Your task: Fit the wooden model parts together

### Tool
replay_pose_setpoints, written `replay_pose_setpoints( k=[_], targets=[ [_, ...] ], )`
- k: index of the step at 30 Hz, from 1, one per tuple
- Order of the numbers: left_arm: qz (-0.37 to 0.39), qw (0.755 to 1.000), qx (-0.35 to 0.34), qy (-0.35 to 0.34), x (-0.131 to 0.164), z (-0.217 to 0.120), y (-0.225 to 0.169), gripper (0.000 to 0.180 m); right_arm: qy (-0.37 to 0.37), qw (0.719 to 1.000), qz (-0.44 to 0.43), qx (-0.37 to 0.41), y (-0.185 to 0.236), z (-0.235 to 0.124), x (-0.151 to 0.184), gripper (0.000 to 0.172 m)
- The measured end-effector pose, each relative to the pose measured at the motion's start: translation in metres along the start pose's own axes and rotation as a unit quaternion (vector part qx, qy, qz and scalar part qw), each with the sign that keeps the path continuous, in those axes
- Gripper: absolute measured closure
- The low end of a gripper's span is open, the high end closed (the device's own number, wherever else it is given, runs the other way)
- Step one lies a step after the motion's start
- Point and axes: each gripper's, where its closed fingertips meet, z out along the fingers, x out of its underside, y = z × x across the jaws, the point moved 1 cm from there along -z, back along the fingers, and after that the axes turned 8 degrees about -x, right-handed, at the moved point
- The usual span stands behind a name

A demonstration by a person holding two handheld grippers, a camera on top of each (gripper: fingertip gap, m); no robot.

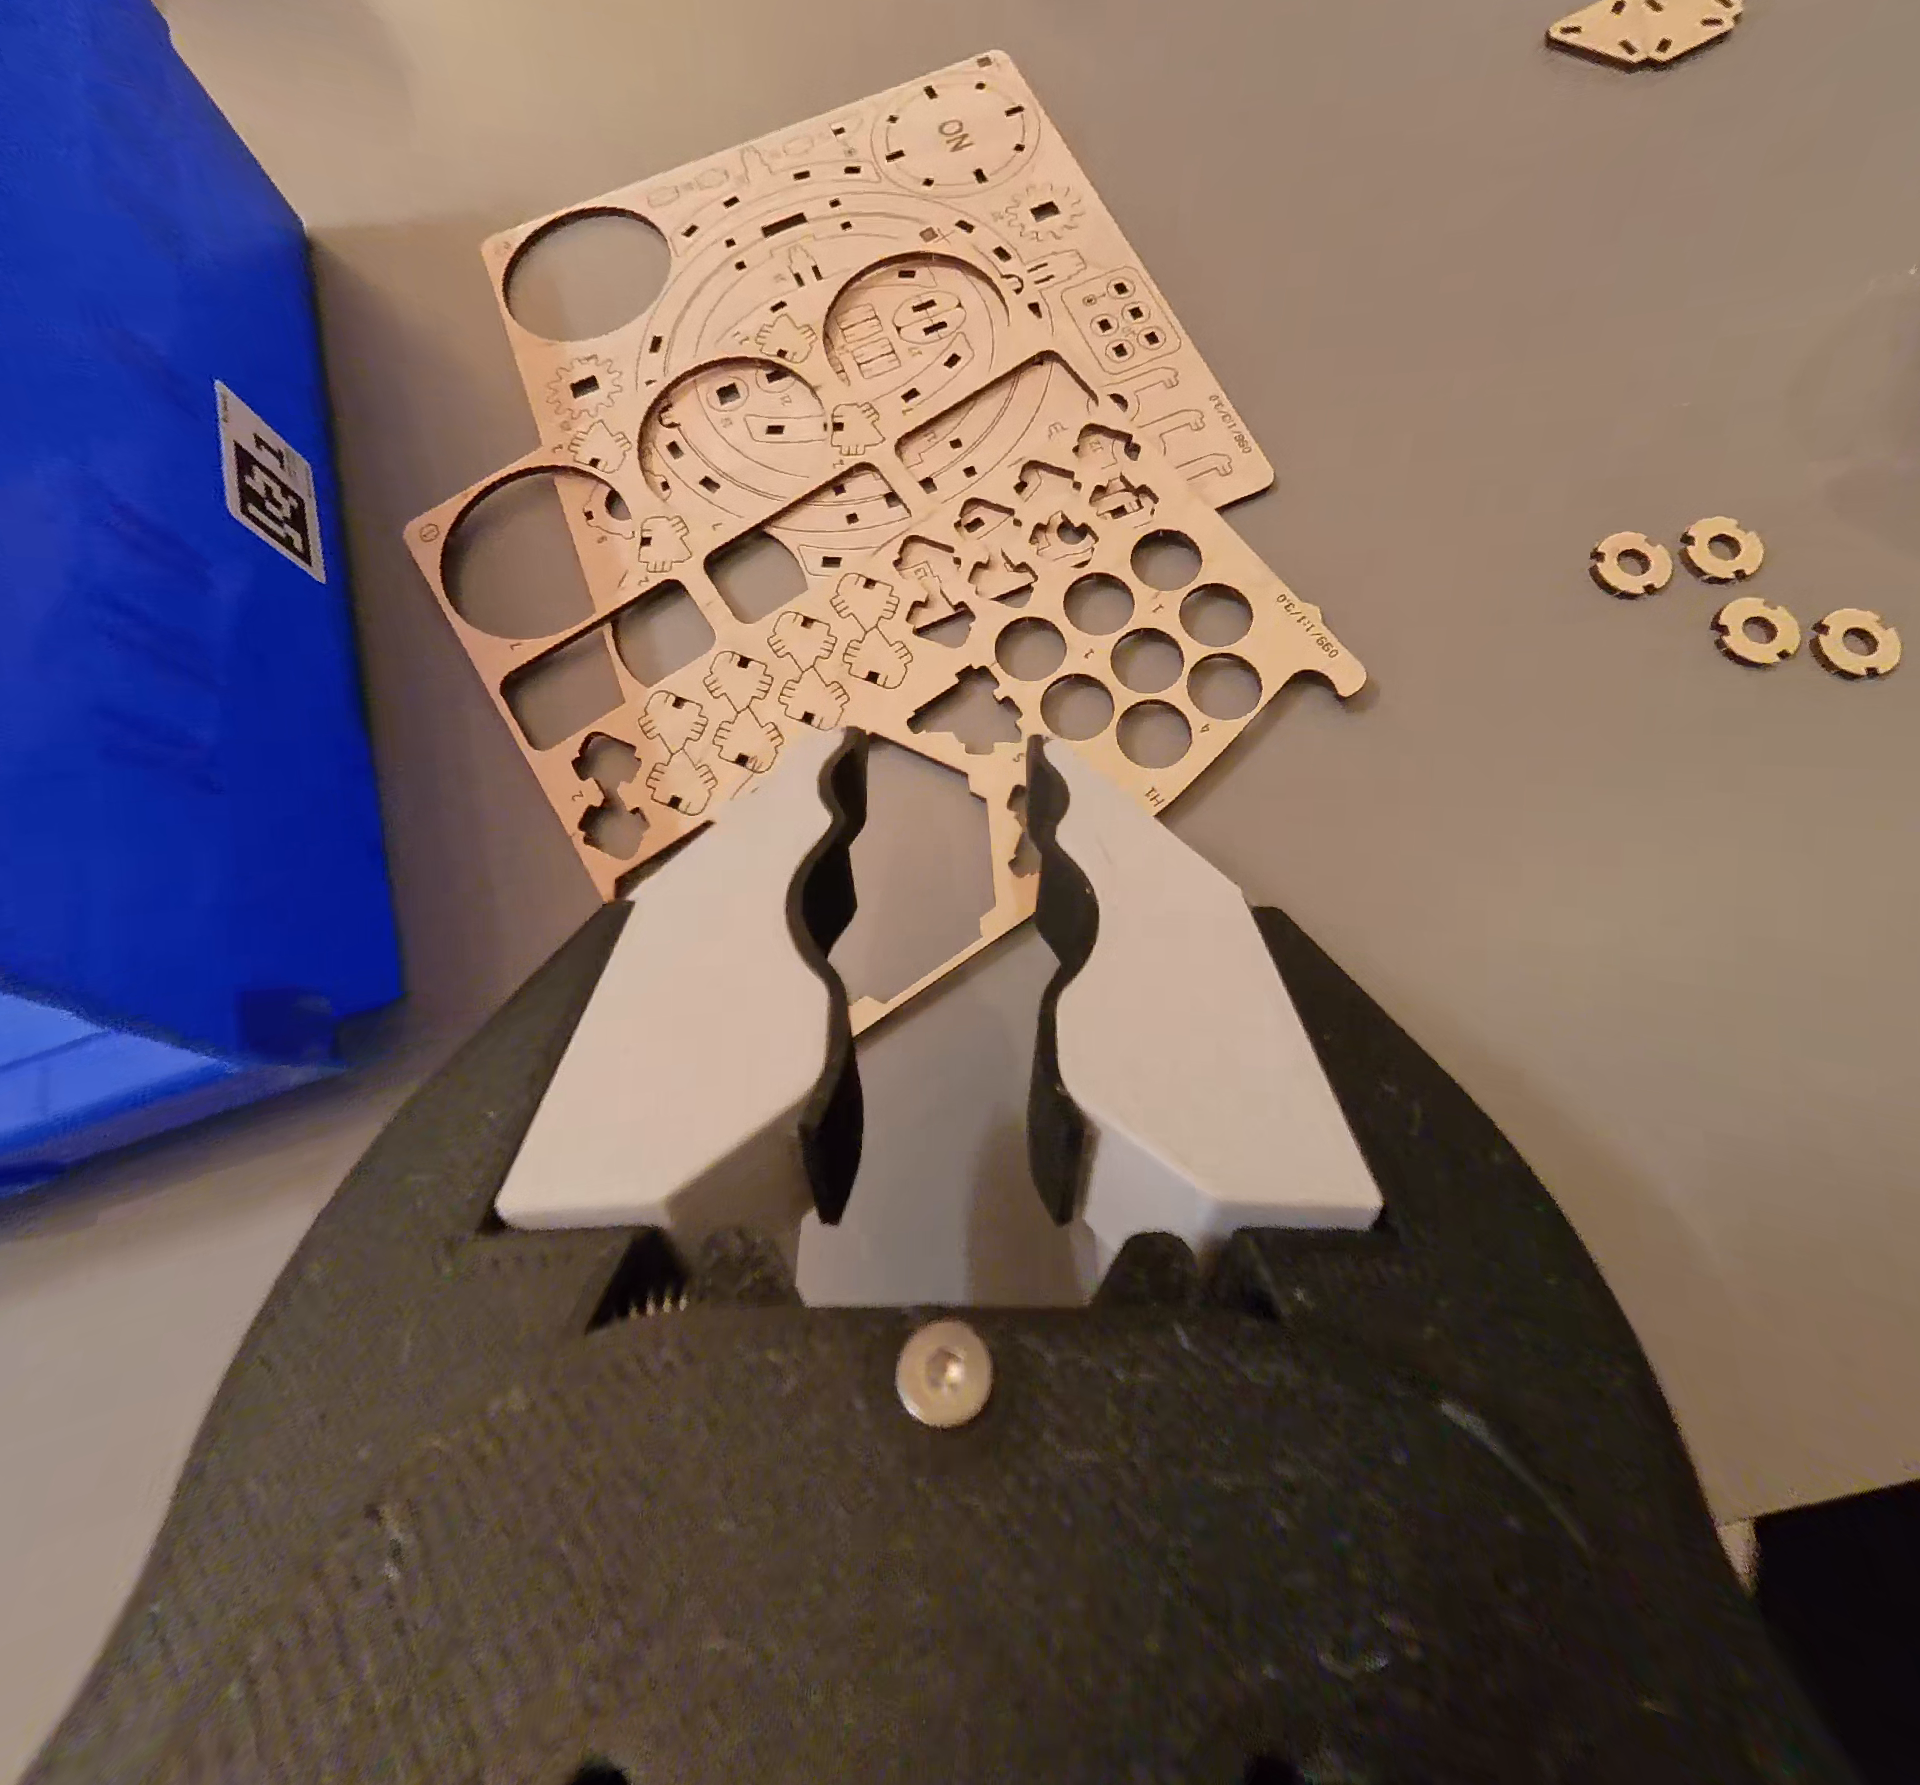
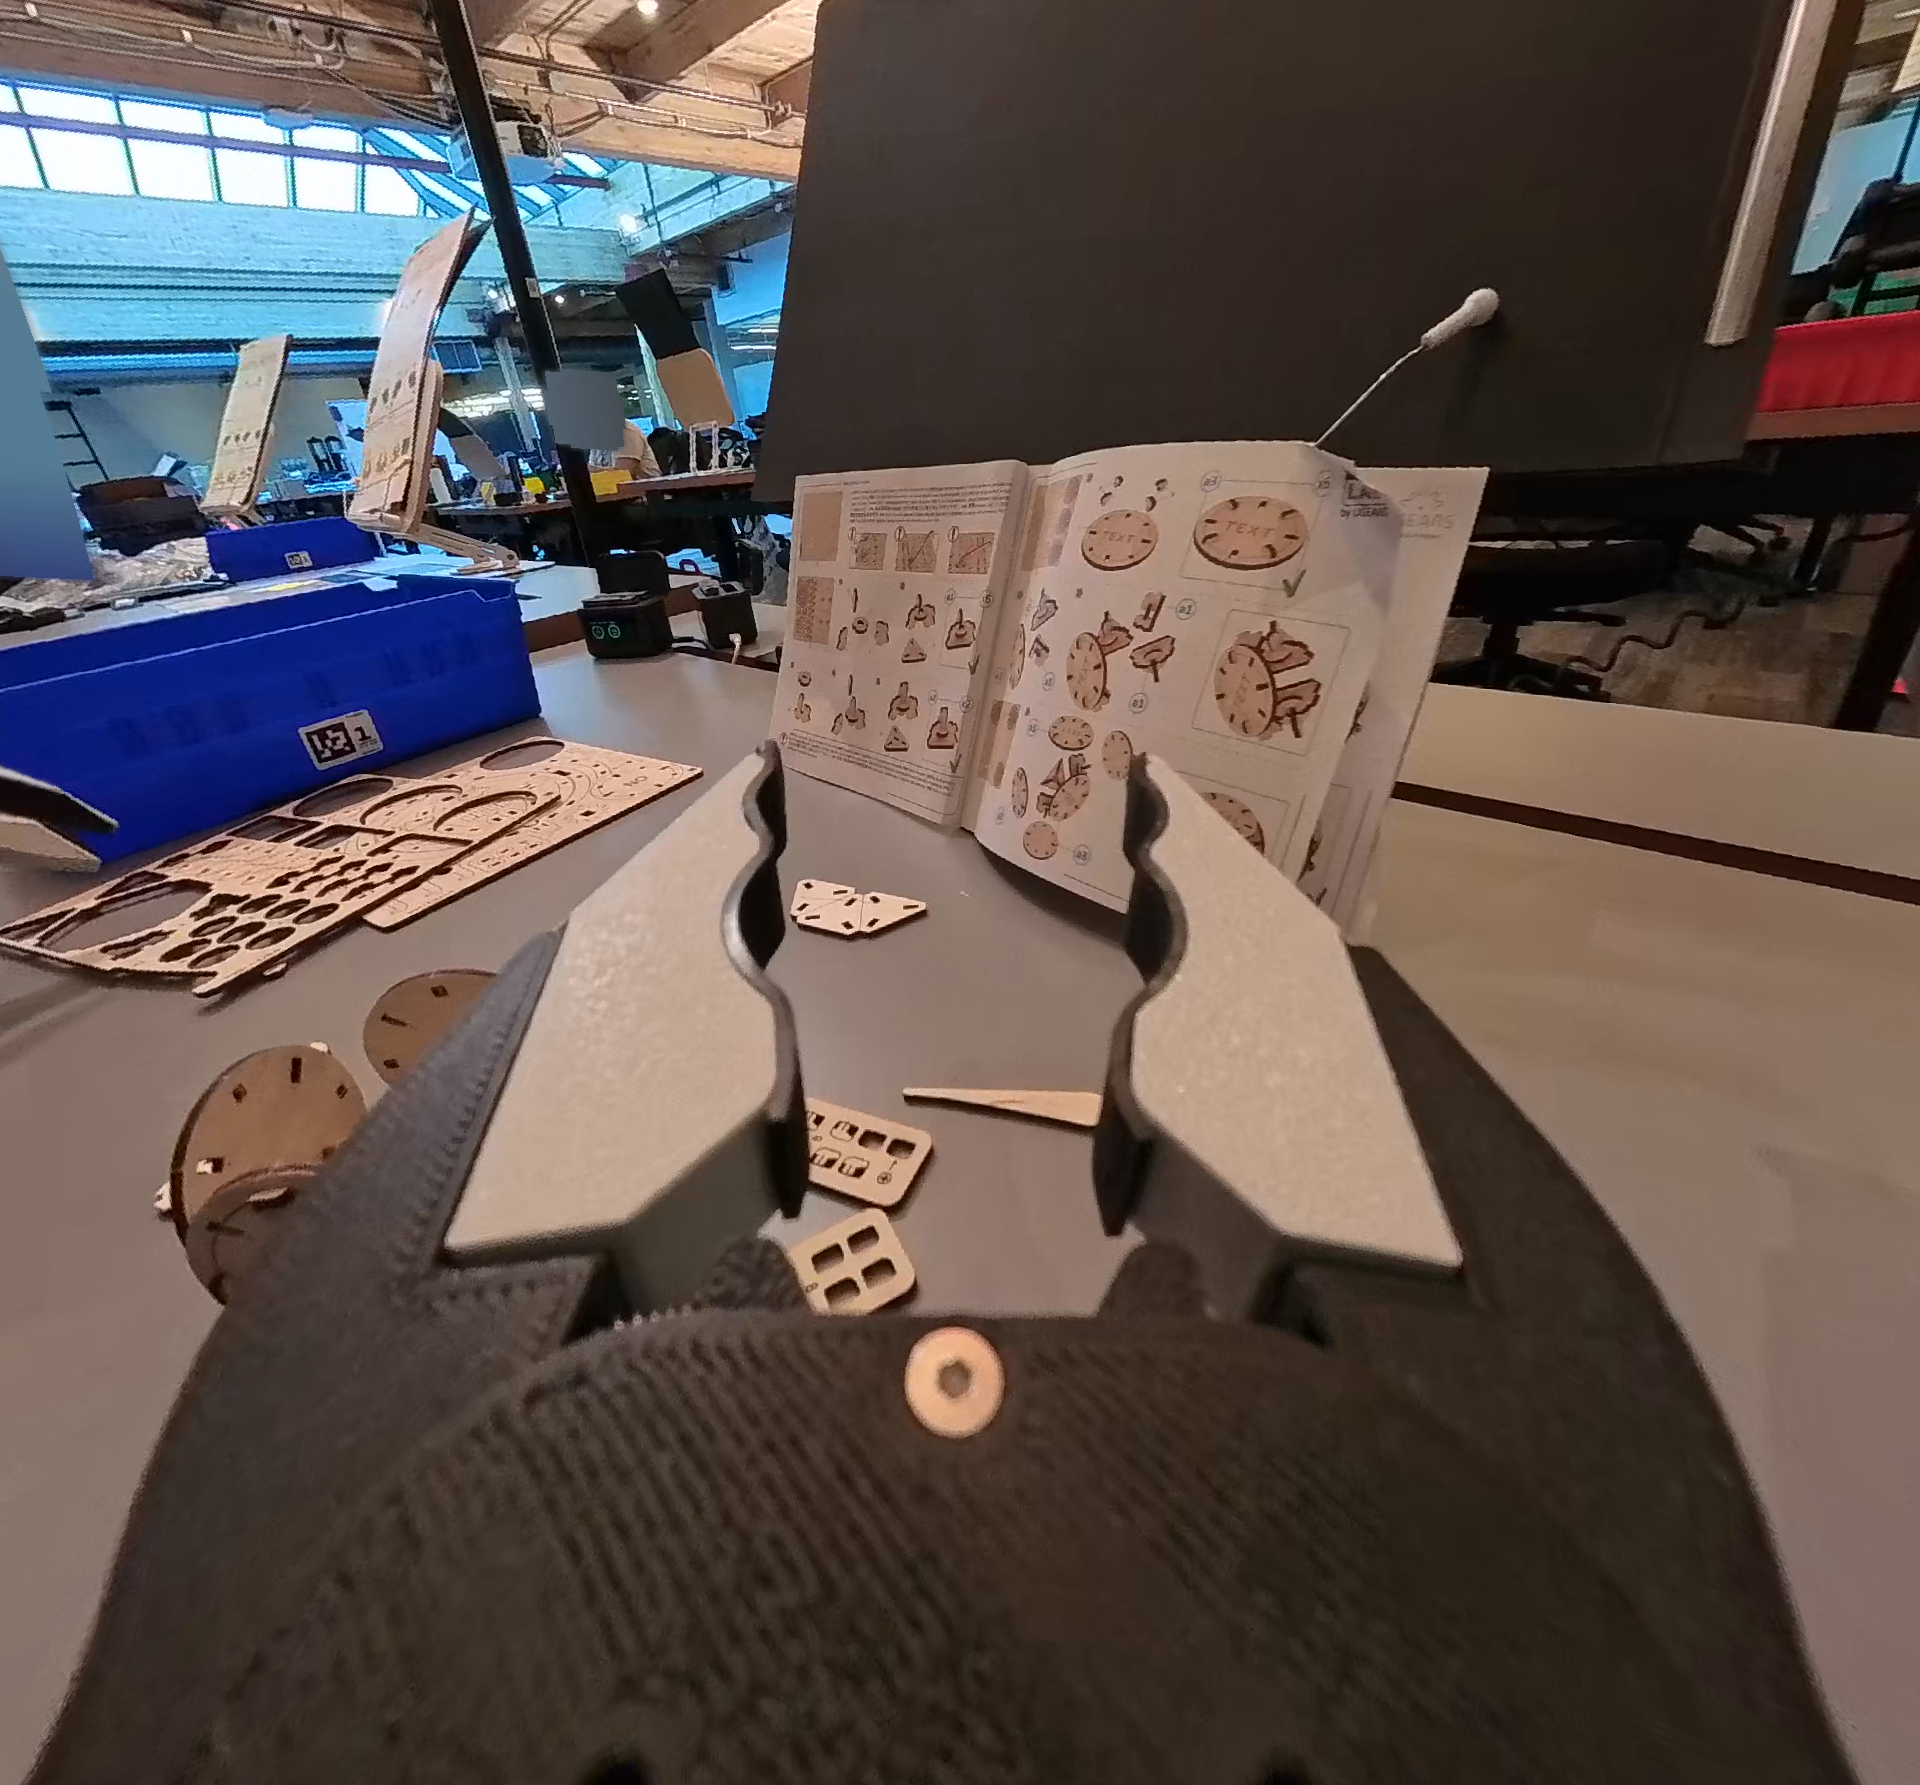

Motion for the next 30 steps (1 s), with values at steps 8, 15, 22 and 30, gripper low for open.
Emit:
replay_pose_setpoints(
  k=[8,15,22,30],
  targets=[
    [0.010,1.000,0.010,0.009,0.003,0.006,-0.009,0.149,-0.002,1.000,0.004,0.000,-0.001,0.000,0.000,0.107],
    [0.032,0.998,0.051,0.024,0.008,0.009,-0.031,0.137,0.000,1.000,0.004,-0.002,-0.001,0.000,0.000,0.107],
    [0.092,0.993,0.046,0.062,0.024,0.022,-0.046,0.134,0.000,1.000,0.004,-0.003,0.000,0.000,0.000,0.107],
    [0.090,0.991,0.081,0.062,0.026,0.018,-0.056,0.180,0.002,1.000,0.002,-0.005,0.001,0.001,0.000,0.107]
  ],
)
